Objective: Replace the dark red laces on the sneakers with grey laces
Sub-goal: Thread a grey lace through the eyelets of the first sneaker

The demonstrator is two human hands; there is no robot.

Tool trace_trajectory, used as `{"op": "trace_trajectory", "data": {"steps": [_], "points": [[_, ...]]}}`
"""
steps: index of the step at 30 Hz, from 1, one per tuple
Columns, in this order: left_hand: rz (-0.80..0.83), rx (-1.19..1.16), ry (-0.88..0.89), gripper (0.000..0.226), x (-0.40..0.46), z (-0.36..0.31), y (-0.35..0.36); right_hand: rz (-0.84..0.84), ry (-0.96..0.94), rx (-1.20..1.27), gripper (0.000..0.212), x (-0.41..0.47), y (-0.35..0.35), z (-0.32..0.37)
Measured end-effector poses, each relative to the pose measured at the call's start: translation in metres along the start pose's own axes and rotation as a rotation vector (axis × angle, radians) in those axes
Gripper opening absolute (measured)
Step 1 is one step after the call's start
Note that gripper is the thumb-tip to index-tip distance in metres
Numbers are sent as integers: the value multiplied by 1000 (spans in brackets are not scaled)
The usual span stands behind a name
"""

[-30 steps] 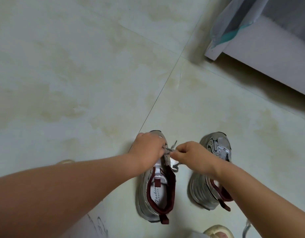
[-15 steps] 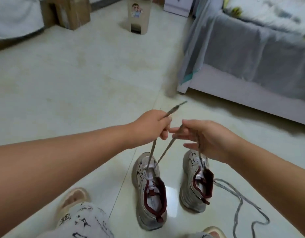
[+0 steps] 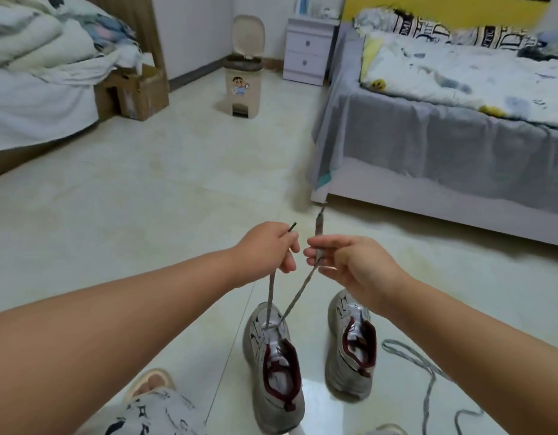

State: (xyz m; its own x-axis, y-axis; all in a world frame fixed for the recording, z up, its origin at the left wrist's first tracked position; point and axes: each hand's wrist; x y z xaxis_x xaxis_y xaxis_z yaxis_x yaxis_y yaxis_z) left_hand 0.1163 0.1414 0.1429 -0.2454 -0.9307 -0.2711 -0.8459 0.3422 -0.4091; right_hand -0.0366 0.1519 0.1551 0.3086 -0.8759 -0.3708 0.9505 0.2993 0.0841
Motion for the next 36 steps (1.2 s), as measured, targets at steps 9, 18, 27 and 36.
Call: {"op": "trace_trajectory", "data": {"steps": [9,18,27,36], "points": [[93,-409,-98,34,9,-5,11,9,-150,-192,24,8,0,-14],[167,-610,-257,25,31,3,2,200,-162,-422,24,33,4,-27],[77,-292,-116,28,68,33,-15,246,-91,-589,18,71,5,-40],[316,487,-352,20,54,178,24,309,181,-1251,18,140,-31,-159]]}}
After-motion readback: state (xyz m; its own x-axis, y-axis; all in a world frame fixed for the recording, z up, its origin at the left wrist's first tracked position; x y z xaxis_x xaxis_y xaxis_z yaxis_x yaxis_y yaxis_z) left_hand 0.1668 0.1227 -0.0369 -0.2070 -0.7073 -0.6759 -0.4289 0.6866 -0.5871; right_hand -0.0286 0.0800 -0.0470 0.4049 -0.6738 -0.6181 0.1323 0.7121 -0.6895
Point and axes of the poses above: each hand's wrist, its own x-axis towards the middle knuckle, its own y-axis out of the palm, z = x × y, and after that the axes turned 7 degrees about z, right-handed
